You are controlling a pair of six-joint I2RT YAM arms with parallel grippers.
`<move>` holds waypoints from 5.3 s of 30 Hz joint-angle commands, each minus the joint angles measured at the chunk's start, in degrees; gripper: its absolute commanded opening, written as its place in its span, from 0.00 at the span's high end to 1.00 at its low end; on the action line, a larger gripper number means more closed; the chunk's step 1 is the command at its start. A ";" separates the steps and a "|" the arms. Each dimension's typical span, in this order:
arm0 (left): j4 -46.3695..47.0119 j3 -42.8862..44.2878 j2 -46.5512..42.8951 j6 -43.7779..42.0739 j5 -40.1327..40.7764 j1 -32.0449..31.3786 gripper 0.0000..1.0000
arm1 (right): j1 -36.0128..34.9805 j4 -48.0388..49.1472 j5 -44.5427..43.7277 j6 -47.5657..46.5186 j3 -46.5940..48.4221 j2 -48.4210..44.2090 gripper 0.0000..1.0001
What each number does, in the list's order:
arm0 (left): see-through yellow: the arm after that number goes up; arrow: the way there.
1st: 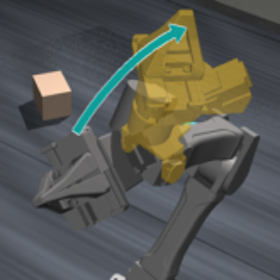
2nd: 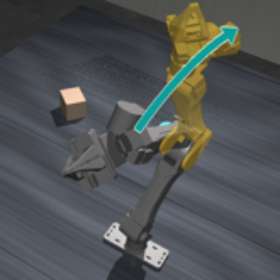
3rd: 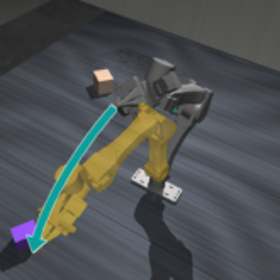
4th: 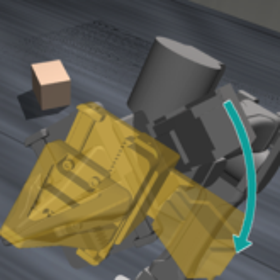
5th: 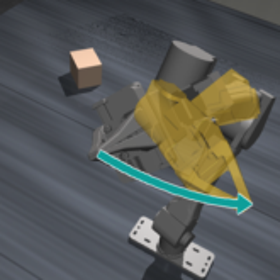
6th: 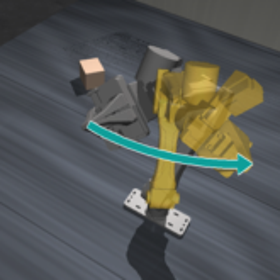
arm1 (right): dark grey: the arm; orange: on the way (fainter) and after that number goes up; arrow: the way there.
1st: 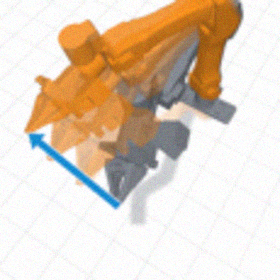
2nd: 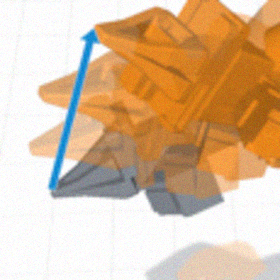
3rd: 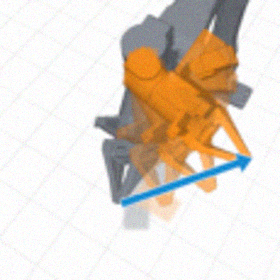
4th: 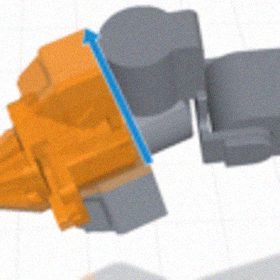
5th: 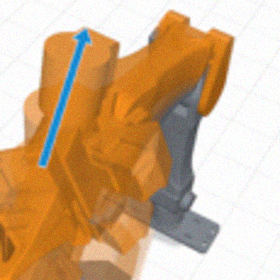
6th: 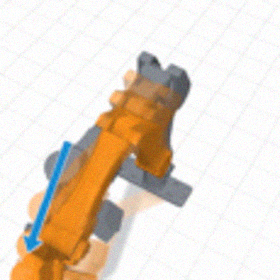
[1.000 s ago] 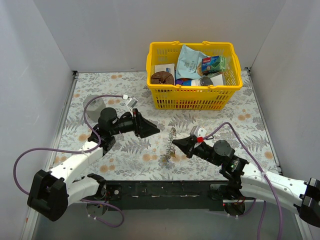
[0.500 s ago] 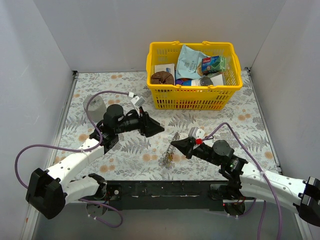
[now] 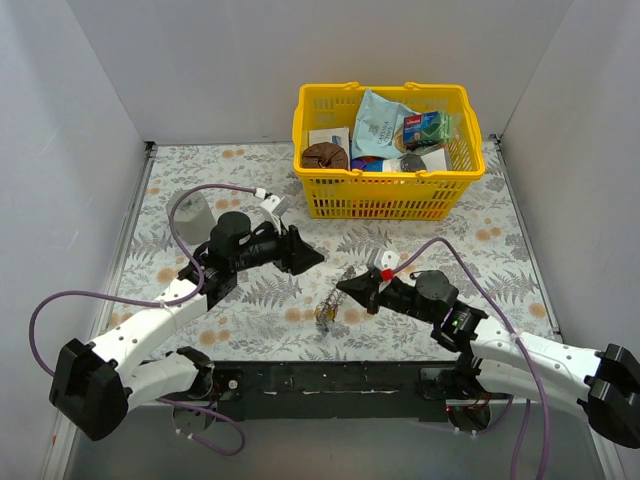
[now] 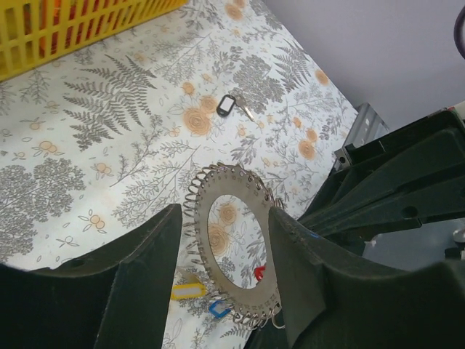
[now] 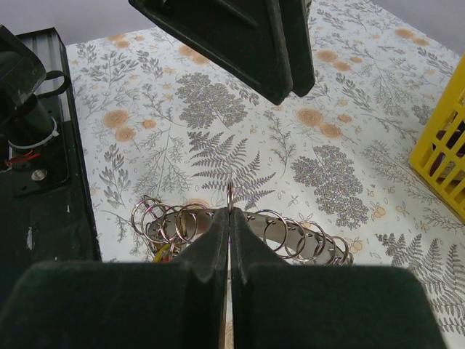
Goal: Put the keys on the keyring
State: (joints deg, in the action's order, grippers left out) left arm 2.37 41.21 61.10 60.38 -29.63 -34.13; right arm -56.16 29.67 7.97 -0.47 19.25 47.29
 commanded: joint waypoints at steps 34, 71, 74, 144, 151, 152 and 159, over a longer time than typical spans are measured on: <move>23.01 -9.13 -4.94 -2.73 -24.07 -0.15 0.54 | 15.38 15.94 30.44 10.40 0.00 3.16 0.99; 19.78 -8.61 0.95 -10.02 -18.10 -5.86 0.72 | 16.08 19.11 35.01 13.83 0.62 5.80 0.99; 19.60 -8.25 1.56 -10.11 -17.92 -6.30 0.74 | 16.17 19.28 34.84 13.92 0.44 5.71 0.99; 8.71 -12.56 -15.14 -10.63 16.00 -6.83 0.33 | 21.71 1.44 40.54 4.07 13.19 38.50 0.99; 8.53 -13.35 -16.19 -10.99 17.32 -6.83 0.33 | 22.67 -8.73 39.41 -1.08 17.13 30.86 0.99; 8.53 -13.44 -16.10 -11.07 17.41 -6.83 0.33 | 22.76 -10.93 39.41 -1.98 19.06 29.46 0.99; 8.79 -13.26 -15.14 -11.16 17.15 -6.83 0.33 | 23.03 -22.11 38.62 -8.84 23.38 21.63 0.99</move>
State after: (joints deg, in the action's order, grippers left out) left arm 10.79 28.10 46.09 49.87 -12.84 -41.01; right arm -33.52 13.93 46.87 -3.68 39.35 74.24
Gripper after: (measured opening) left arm 0.669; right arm 0.023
